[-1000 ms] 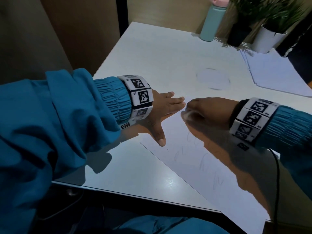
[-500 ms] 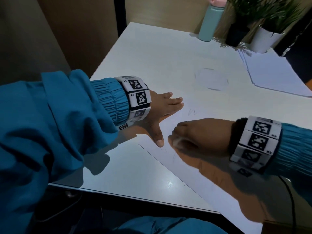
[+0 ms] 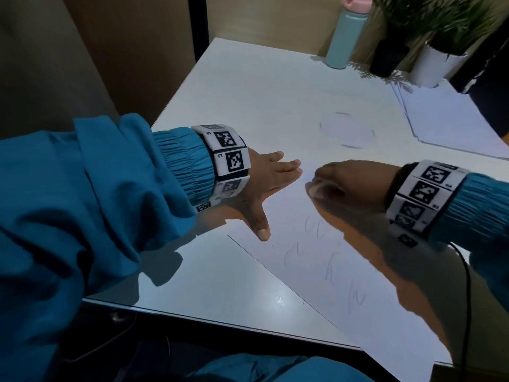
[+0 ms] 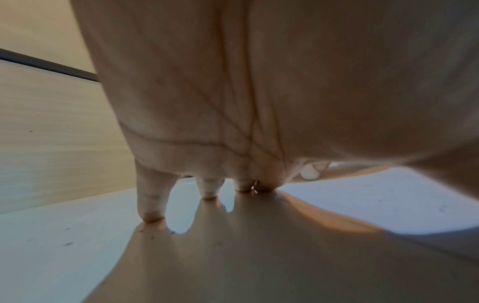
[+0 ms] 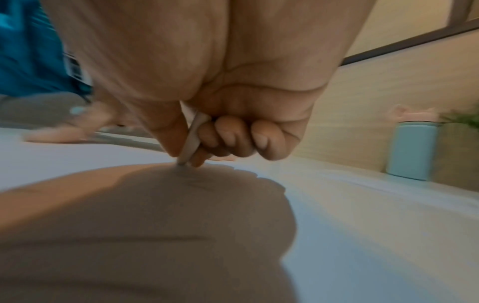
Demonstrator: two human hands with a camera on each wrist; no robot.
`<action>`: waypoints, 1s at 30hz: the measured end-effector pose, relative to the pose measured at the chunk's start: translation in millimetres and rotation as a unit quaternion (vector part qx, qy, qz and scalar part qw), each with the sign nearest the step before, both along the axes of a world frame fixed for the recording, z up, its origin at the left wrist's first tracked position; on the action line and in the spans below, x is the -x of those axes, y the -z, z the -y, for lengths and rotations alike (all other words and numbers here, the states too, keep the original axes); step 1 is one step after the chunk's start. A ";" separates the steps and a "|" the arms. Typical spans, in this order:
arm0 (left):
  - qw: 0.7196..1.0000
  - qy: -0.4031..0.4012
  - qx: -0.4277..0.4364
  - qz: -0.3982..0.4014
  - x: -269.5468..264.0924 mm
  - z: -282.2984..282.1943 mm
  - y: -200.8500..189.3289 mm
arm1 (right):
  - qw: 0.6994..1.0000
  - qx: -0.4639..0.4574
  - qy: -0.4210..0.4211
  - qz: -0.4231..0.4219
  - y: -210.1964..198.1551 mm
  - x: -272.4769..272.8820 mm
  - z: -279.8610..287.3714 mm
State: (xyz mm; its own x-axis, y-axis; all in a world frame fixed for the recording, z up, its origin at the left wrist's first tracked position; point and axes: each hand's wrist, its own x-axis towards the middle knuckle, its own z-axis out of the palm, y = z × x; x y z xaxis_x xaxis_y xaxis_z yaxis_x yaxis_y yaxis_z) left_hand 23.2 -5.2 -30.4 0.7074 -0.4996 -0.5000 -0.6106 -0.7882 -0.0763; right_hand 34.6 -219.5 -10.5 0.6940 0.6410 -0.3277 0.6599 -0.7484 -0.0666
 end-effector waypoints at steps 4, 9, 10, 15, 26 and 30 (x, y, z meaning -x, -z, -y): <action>1.000 -0.008 0.000 -0.005 -1.1 -0.5 3.0 | 0.995 -0.009 -0.102 -0.011 7.2 47.5 -16.6; 1.000 -0.002 0.002 -0.002 1.0 0.0 -0.7 | 0.999 0.019 -0.022 0.017 -0.1 2.7 -0.1; 1.000 -0.001 -0.001 -0.002 0.8 0.2 -0.4 | 0.999 0.019 -0.022 0.021 0.0 0.9 1.3; 1.000 -0.002 -0.008 0.001 0.3 0.0 2.0 | 0.992 -0.021 -0.121 -0.022 10.0 50.7 -17.9; 1.000 0.005 -0.014 -0.009 -4.3 -0.4 2.3 | 0.996 0.010 -0.088 -0.002 8.2 27.8 -29.8; 1.000 0.006 -0.016 -0.002 -5.4 -0.3 4.6 | 1.000 0.008 -0.019 0.022 2.5 -6.4 -20.1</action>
State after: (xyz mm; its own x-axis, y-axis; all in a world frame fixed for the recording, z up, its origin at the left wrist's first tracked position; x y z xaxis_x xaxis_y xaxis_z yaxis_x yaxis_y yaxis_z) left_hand 28.6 -4.9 -35.1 0.6988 -0.4928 -0.5185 -0.6211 -0.7776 -0.0981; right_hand 41.0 -199.4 -12.9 0.6836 0.6615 -0.3084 0.6895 -0.7239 -0.0243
